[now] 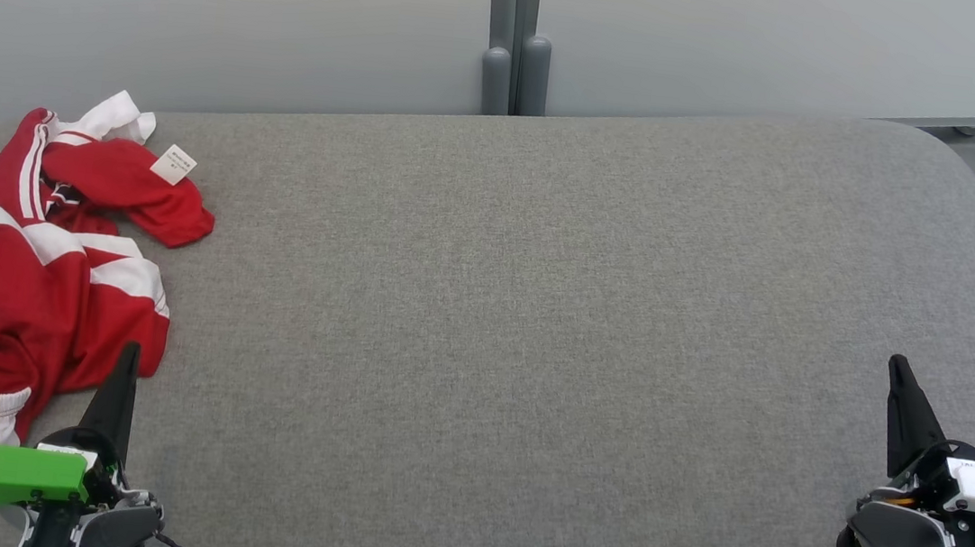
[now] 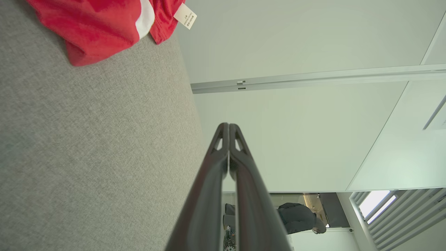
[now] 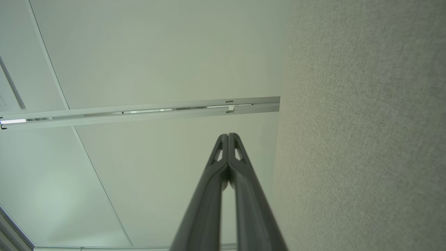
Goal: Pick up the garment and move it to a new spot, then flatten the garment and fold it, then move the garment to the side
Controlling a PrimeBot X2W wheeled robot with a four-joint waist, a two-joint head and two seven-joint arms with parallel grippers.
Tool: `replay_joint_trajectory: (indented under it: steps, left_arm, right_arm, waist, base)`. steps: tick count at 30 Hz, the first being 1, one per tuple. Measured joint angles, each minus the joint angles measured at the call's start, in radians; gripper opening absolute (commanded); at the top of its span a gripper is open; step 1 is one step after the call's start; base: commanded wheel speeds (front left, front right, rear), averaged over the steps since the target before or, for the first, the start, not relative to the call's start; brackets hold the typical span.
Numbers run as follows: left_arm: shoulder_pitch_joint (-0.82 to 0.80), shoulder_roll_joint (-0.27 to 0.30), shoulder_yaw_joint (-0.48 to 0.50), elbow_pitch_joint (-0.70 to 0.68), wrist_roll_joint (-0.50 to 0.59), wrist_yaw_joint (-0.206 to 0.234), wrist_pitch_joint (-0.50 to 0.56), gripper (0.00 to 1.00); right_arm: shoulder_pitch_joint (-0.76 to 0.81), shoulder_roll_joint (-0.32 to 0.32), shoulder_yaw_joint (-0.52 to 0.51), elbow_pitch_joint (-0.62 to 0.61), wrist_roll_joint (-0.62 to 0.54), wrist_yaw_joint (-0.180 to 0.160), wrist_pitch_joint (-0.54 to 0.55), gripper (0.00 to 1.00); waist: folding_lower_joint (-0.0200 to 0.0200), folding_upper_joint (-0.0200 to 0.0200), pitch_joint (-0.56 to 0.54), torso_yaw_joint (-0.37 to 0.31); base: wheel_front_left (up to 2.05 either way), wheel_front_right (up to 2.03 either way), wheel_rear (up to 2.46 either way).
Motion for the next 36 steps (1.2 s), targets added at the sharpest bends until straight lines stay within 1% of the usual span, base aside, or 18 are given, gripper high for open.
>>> replay_joint_trajectory:
  steps: [20,21,22,24,25,28,36]
  left_arm:
    - [0.000,0.000,0.000,0.000,0.000,0.000,0.000,0.00]
    - [0.000,0.000,0.000,0.000,0.000,0.000,0.000,1.00]
    - [0.002,-0.001,-0.001,0.007,0.000,0.000,0.000,0.00]
    - [0.018,-0.009,-0.005,0.029,0.000,0.001,0.000,0.00]
    - [0.028,-0.015,-0.005,0.042,0.000,0.001,0.000,1.00]
    - [0.051,-0.026,-0.010,0.053,0.000,0.001,-0.002,1.00]
    - [0.051,-0.026,-0.028,0.039,0.020,0.001,-0.026,1.00]
  right_arm:
    - [0.000,0.000,0.000,0.000,0.000,0.000,0.000,0.00]
    - [0.000,0.000,0.000,0.000,0.000,0.000,0.000,1.00]
    - [0.004,0.002,0.000,0.006,0.001,0.000,0.000,0.00]
    - [0.022,0.013,0.002,0.028,0.001,-0.001,0.000,0.00]
    - [0.033,0.019,0.003,0.040,0.001,-0.001,-0.001,1.00]
    - [0.055,0.028,0.007,0.054,0.001,-0.001,-0.002,1.00]
    - [0.055,0.028,0.033,0.052,-0.030,-0.001,-0.030,1.00]
  waist:
    - [0.0000,0.0000,0.000,0.000]
    - [0.0000,0.0000,0.000,0.000]
    - [0.0000,0.0000,0.000,0.000]
    - [0.0000,0.0000,0.000,0.000]
    - [0.0000,0.0000,0.000,0.000]
    - [0.0000,0.0000,0.000,0.000]
    - [0.0000,0.0000,0.000,0.000]
  base:
    - [0.00,0.00,0.00]
    - [0.00,0.00,0.00]
    - [0.00,0.00,0.00]
    - [0.00,0.00,0.00]
    - [0.00,0.00,0.00]
    - [0.00,0.00,0.00]
    - [0.00,0.00,0.00]
